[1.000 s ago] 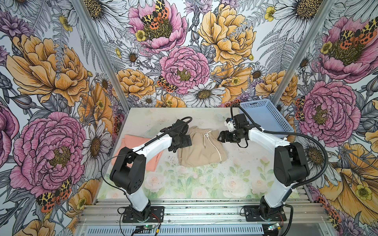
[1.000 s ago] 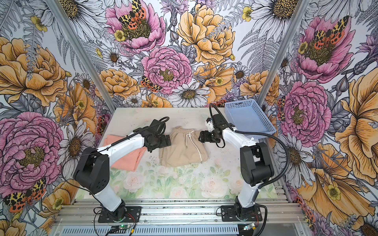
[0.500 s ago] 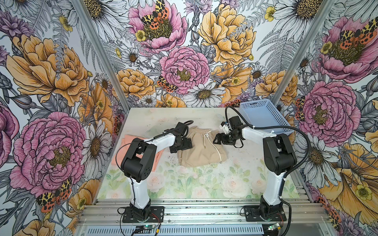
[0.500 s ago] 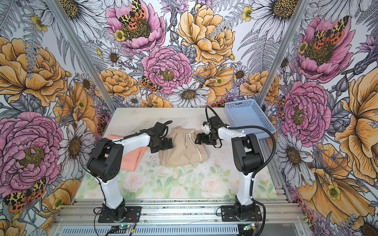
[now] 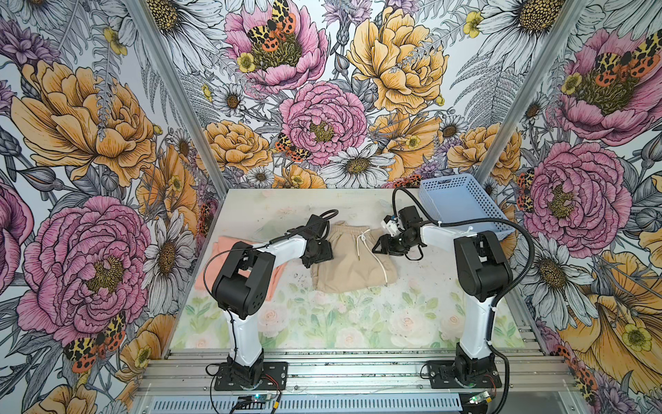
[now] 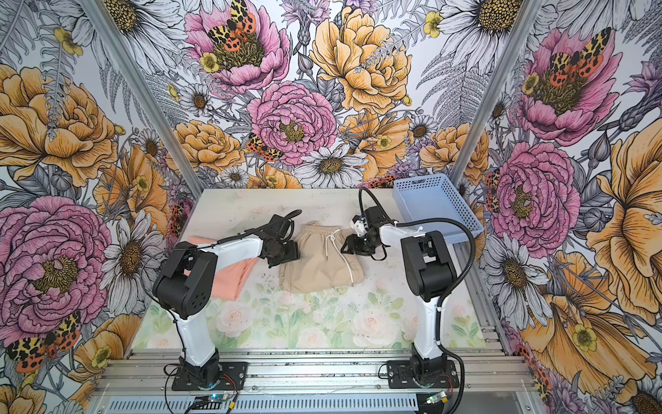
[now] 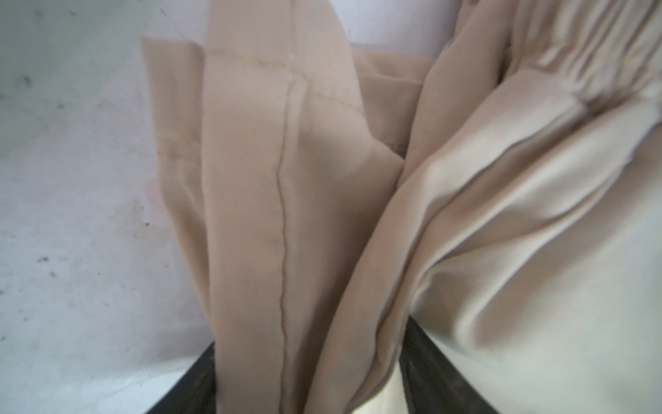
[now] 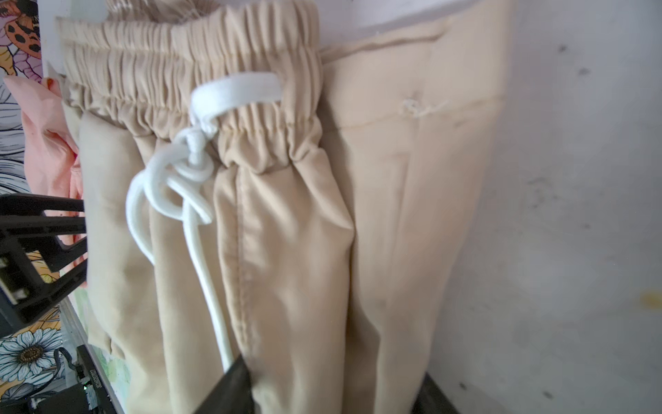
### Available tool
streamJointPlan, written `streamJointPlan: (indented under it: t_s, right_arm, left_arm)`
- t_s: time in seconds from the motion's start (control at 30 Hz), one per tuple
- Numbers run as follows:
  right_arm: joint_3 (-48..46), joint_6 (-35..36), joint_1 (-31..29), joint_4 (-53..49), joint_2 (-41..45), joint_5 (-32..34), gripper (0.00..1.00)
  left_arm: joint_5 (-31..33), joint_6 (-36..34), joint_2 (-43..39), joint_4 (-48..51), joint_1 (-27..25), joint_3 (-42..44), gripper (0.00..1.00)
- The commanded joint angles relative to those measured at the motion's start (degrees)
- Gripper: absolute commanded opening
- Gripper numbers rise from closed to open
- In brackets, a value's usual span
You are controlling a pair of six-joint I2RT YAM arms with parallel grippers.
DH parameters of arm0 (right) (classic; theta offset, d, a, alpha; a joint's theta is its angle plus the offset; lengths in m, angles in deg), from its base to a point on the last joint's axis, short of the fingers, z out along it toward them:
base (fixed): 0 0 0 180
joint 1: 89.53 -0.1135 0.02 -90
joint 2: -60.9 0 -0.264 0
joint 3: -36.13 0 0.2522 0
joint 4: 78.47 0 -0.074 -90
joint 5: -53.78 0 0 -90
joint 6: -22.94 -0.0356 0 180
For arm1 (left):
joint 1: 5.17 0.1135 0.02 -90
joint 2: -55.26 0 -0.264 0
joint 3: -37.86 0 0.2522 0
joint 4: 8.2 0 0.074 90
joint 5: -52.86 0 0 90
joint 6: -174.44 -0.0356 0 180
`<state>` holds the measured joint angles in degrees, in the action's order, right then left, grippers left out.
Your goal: Fold and stack the mixed laundry pile
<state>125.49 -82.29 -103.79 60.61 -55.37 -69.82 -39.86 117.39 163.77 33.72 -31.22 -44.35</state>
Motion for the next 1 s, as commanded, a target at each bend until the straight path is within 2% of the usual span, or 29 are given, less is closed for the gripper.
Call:
streamJointPlan:
  t_s: [0.0,0.23,0.37,0.5,0.53,0.73,0.97]
  right_arm:
    - [-0.05,-0.82,0.01,0.77,-2.15,-0.74,0.42]
    - [1.05,-2.57,-0.06,2.08,-3.01,-2.97,0.15]
    - [1.48,-2.94,-0.71,2.41,-3.22,-3.92,0.0]
    - [1.03,-4.65,-0.69,3.83,-2.62,-5.31,0.0]
    - [1.0,-5.01,-0.74,3.97,-2.19,-5.55,0.0]
    - [1.11,-7.61,-1.41,4.28,3.12,-7.55,0.0]
    - [1.28,-11.21,-5.08,4.35,8.63,-8.17,0.0]
  left_arm:
    - [-3.03,0.79,3.46,0.06,0.25,3.99,0.57]
    - [-4.79,2.35,3.75,-3.37,0.9,6.92,0.29]
    - [-6.29,2.91,4.44,-4.74,0.82,6.88,0.18]
    - [-7.06,3.14,3.78,-5.26,1.22,6.76,0.01]
    - [-7.26,3.11,3.15,-5.23,1.55,6.95,0.0]
    - [-7.44,1.27,-5.24,-3.25,4.68,7.76,0.0]
    - [-6.59,-4.93,-15.09,5.28,8.74,5.2,0.0]
